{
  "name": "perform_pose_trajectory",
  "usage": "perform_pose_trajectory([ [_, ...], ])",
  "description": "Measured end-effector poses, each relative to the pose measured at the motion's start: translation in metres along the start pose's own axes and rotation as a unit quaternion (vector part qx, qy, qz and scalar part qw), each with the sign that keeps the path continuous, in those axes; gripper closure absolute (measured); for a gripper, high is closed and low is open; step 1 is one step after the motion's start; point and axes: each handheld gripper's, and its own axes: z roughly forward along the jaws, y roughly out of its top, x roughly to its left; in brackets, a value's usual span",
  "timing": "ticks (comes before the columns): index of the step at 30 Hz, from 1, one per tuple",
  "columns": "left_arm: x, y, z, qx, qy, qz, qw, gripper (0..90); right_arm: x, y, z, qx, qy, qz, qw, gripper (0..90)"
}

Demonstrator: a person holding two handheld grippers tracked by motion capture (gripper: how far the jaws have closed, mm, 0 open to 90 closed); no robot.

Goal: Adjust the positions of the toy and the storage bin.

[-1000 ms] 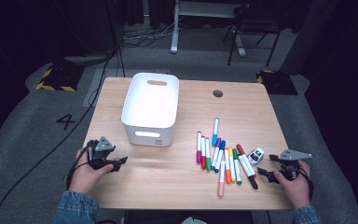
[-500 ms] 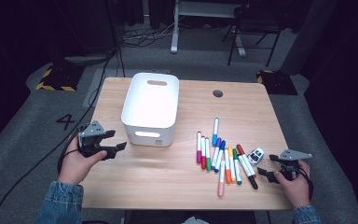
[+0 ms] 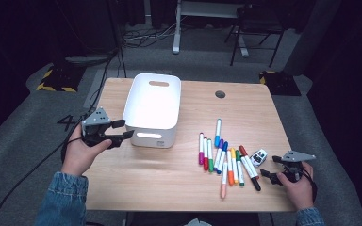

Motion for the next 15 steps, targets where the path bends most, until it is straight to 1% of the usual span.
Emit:
perform_pose_trajectory([
  [2, 0.0, 0.004, 0.005, 0.002, -0.002, 0.006, 1.0, 46.1, 0.0, 0.0, 0.0, 0.0, 0.0, -0.001, 1.0, 14.0],
  [3, 0.0, 0.006, 0.008, 0.003, -0.001, 0.006, 1.0, 46.2, 0.0, 0.0, 0.0, 0.0, -0.001, -0.002, 1.0, 14.0],
  [5, 0.0, 0.009, 0.013, 0.015, 0.0, 0.012, 0.9998, 46.2, 0.0, 0.0, 0.0, -0.001, -0.001, -0.002, 1.0, 14.0],
  [6, 0.0, 0.009, 0.017, 0.016, -0.006, 0.008, 0.9998, 46.7, 0.0, 0.0, 0.0, 0.0, 0.0, -0.001, 1.0, 14.0],
  [8, 0.0, 0.009, 0.024, 0.026, -0.014, 0.007, 0.9995, 47.2, 0.0, 0.0, 0.0, -0.001, 0.0, 0.0, 1.0, 14.1],
  [11, 0.001, 0.008, 0.034, 0.037, -0.021, 0.004, 0.9991, 47.6, 0.001, 0.0, 0.0, 0.0, 0.002, -0.001, 1.0, 14.1],
  [12, 0.001, 0.008, 0.036, 0.042, -0.021, 0.007, 0.9989, 47.9, 0.001, 0.0, 0.0, 0.001, 0.002, -0.002, 1.0, 14.1],
  [13, 0.001, 0.007, 0.038, 0.043, -0.015, 0.013, 0.9989, 48.2, 0.001, 0.0, 0.0, 0.0, 0.002, -0.001, 1.0, 14.1],
  [15, 0.001, 0.006, 0.042, 0.043, -0.02, 0.013, 0.9988, 48.4, 0.001, 0.0, 0.0, 0.001, 0.002, -0.002, 1.0, 14.1],
])
